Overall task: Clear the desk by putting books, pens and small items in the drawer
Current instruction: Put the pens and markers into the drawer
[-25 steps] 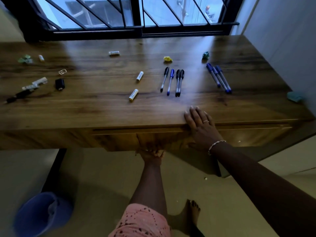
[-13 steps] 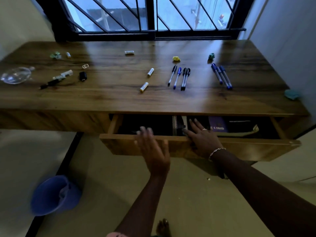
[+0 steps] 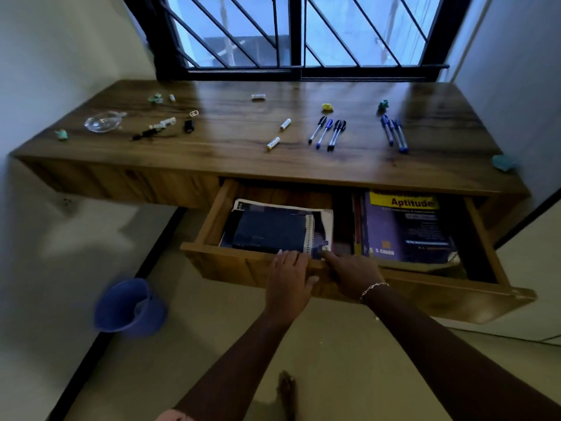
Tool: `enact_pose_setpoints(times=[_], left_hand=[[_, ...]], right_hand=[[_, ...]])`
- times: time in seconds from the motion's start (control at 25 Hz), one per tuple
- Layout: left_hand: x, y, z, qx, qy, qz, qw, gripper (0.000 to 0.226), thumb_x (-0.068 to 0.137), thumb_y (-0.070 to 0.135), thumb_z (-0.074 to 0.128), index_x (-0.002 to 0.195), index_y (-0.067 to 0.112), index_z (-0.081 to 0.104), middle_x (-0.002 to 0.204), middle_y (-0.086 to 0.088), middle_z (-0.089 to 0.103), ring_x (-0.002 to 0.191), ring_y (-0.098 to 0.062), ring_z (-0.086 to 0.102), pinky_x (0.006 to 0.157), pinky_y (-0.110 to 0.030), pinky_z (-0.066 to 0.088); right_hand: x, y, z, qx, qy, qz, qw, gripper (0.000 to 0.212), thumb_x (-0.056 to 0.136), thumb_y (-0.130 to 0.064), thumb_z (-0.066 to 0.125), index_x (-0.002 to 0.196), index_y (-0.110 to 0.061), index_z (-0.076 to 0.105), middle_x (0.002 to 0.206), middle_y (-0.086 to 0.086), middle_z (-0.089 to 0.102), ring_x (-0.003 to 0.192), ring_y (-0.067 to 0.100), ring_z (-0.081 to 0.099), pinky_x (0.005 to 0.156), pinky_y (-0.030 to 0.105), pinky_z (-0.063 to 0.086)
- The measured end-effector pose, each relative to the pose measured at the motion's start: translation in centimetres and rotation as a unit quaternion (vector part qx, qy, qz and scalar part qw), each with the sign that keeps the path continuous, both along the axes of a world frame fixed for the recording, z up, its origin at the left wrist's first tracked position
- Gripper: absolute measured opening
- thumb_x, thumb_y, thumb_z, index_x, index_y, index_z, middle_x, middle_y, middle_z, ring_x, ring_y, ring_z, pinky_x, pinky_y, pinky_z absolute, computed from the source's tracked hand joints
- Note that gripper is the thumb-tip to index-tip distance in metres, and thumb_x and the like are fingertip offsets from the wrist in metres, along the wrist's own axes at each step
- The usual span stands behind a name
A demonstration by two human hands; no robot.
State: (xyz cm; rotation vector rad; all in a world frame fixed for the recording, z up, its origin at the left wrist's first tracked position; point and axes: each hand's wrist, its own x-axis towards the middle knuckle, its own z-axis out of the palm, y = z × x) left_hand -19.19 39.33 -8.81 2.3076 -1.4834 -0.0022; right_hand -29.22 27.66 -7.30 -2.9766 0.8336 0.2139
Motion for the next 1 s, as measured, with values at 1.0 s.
enact_pose_setpoints(times=[1.0], left_hand=[[-4.0, 9.2, 4.3, 0.138, 0.036, -0.045, 0.989, 0.025, 0.086, 0.038, 0.06, 0.104, 0.021, 0.06, 0.111, 0.003, 0.061, 0.102, -0.011, 0.055, 0.097, -0.028, 0.037]], right_hand=[[-6.5, 12.0, 1.0, 0.082, 0.014, 0.034, 0.996, 0.049, 0.095, -0.029, 0.041, 0.141, -0.024, 0.022, 0.122, 0.007, 0.055, 0.099, 0.027, 0.06, 0.066, 0.033, 0.043]])
